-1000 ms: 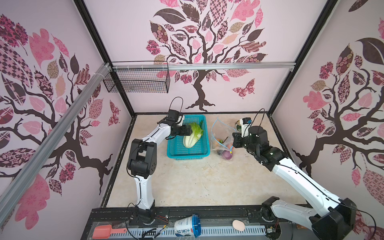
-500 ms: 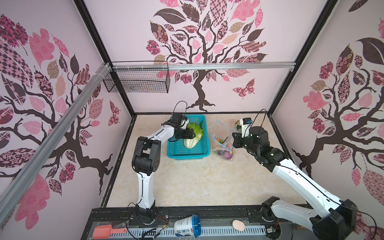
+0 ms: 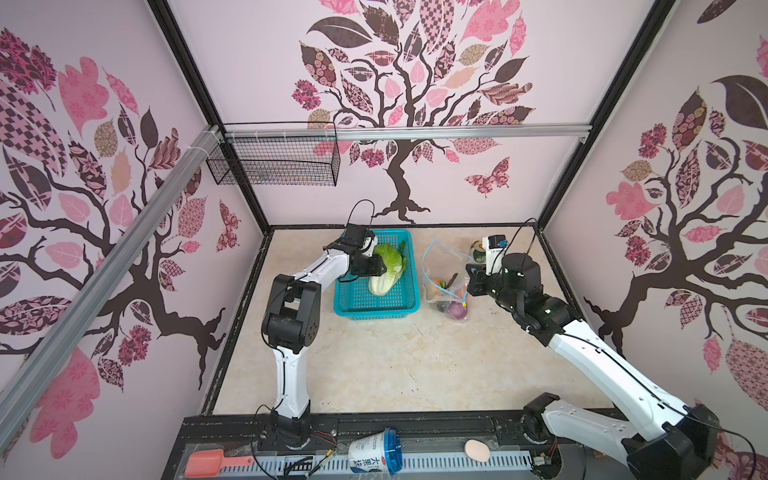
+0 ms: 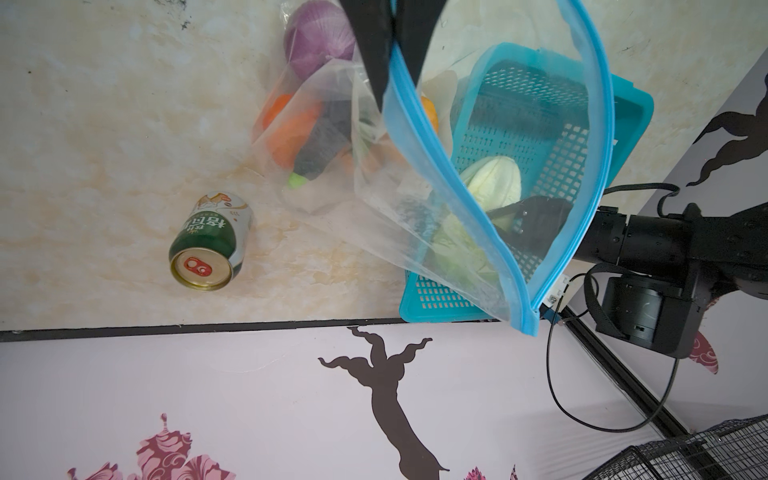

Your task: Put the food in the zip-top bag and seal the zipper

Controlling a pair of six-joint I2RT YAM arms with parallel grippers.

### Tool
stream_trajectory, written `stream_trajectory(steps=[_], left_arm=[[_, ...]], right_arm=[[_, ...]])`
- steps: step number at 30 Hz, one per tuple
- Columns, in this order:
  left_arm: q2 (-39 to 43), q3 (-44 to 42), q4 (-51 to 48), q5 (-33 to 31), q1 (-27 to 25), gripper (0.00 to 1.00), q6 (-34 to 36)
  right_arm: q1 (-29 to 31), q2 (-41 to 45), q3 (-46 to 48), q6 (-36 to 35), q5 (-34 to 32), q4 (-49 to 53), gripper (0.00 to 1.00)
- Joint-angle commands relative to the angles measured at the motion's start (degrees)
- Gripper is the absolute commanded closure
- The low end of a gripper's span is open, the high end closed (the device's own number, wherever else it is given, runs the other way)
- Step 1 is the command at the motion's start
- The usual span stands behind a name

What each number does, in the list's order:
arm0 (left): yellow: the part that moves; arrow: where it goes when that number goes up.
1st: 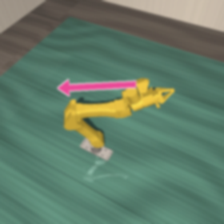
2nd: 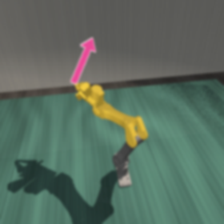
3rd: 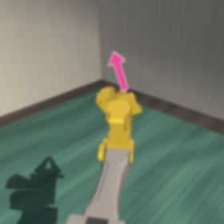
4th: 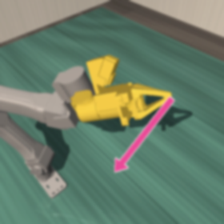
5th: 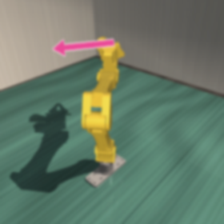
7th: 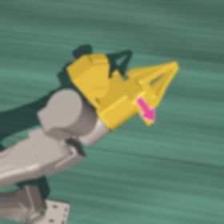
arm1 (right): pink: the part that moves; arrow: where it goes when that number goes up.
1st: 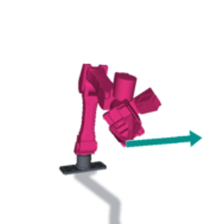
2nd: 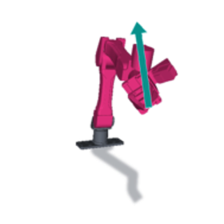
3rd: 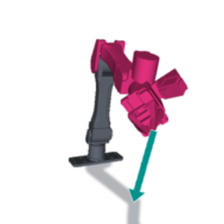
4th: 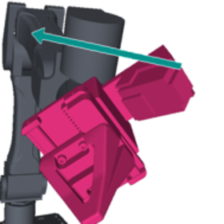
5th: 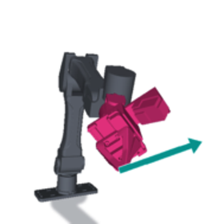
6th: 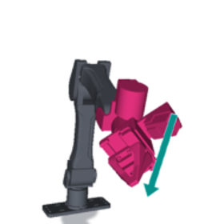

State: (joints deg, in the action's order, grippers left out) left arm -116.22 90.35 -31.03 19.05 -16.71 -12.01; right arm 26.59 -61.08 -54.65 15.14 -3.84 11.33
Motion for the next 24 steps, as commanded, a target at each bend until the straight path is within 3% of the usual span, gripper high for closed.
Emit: stream_trajectory(steps=[1,16,24], left_arm=[[6.4,-3.1,-2.2,-3.3,-0.3,0.55,-0.9],[17.0,-19.7,-6.4,-5.1,-3.4,0.51,-3.2],[17.2,-13.5,-9.2,-8.5,-3.8,0.11,-3.2]], right_arm=[[-0.3,1.2,-0.1,-0.6,-0.4,-0.6,1.0],[-0.5,0.3,-0.4,-0.4,-0.1,-0.5,1.0],[-0.5,0.3,-0.5,-0.4,-0.2,-0.4,1.0]])
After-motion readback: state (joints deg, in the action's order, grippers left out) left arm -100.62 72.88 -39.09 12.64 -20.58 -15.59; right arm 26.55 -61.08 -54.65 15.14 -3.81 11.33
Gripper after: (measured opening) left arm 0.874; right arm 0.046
